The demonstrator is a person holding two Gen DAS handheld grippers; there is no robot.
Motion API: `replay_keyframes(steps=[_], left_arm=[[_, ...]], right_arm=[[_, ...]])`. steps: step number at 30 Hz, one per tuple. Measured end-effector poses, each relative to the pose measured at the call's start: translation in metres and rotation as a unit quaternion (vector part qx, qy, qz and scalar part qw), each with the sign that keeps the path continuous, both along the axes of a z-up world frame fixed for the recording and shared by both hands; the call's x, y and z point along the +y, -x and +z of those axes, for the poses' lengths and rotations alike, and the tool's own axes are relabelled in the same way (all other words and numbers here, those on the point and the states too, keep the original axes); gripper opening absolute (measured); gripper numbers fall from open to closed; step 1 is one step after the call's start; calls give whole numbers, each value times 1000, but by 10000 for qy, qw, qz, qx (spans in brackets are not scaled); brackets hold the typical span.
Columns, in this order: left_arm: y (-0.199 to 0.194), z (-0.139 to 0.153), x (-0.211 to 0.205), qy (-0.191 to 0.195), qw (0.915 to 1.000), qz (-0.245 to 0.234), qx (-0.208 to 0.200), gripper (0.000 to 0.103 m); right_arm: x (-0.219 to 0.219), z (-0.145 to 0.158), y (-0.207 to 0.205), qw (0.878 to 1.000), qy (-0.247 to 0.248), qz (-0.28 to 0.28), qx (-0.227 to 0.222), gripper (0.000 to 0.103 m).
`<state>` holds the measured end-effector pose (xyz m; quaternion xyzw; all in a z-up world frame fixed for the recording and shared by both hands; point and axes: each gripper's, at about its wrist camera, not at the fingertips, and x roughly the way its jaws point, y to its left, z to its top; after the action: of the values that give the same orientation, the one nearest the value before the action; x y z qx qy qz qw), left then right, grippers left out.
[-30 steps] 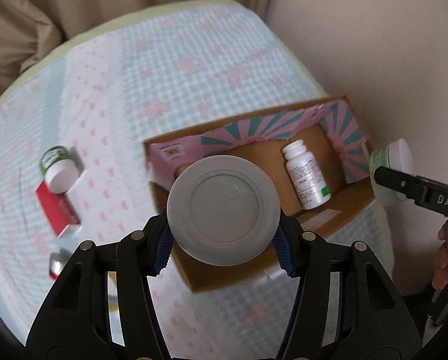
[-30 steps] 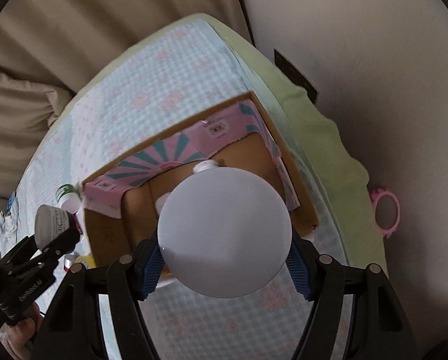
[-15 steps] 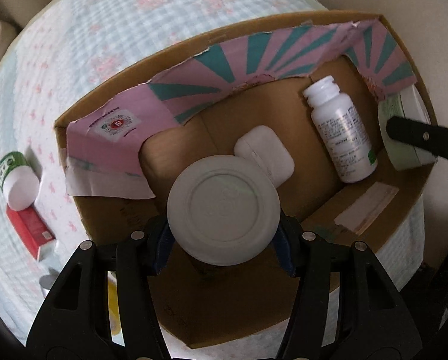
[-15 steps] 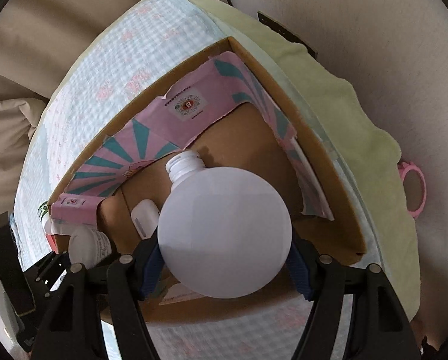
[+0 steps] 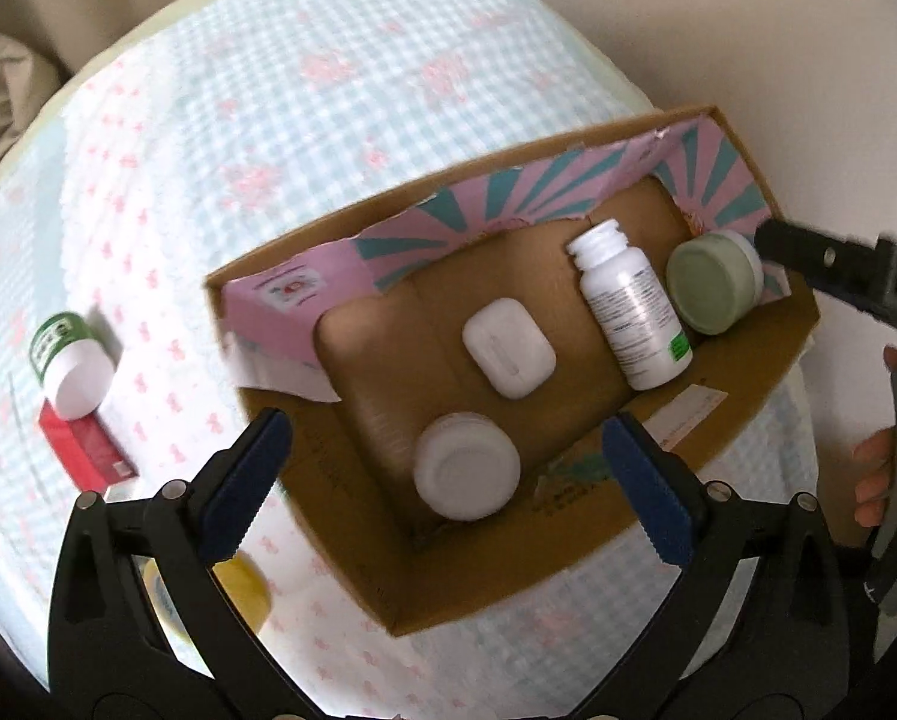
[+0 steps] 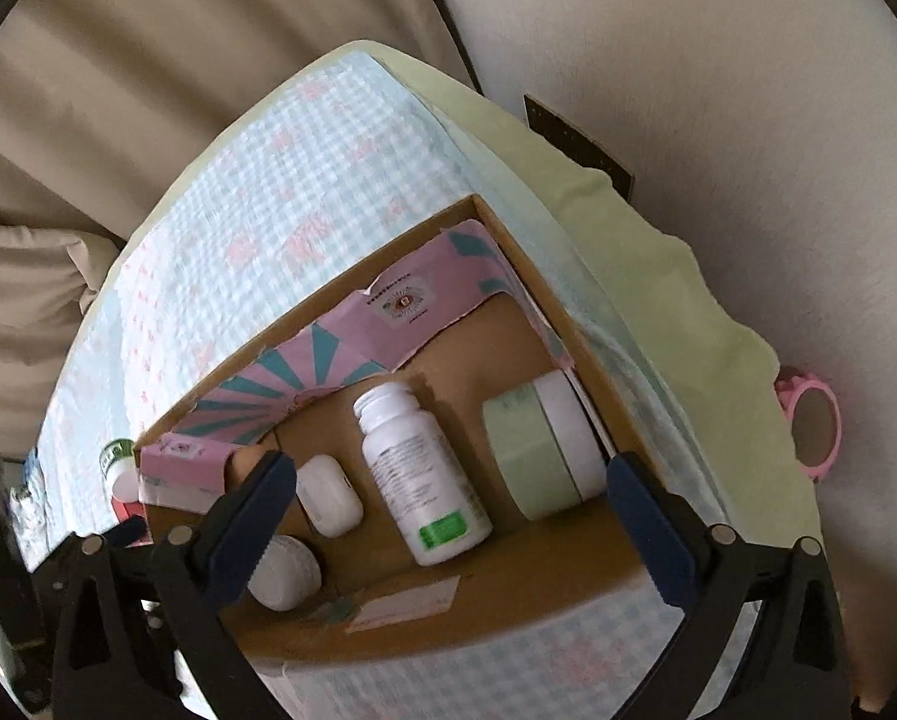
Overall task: Organize rigid objects
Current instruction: 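Carry the white jar and white lid into the cardboard box and release both, then lift both tools away from the box over the bed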
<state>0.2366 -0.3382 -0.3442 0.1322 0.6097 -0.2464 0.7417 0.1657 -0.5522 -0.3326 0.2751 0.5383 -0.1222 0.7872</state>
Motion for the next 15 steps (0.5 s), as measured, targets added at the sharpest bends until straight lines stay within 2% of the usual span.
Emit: replay_keyframes(steps=[6, 15], left_arm=[[3, 12, 14, 52, 9998, 129, -131, 103], [26, 48, 26, 142, 9985, 363, -388, 103]], right_arm=[[6, 8, 7, 9999, 53, 107, 31, 103], [22, 40, 24, 9990, 281, 296, -195, 103]])
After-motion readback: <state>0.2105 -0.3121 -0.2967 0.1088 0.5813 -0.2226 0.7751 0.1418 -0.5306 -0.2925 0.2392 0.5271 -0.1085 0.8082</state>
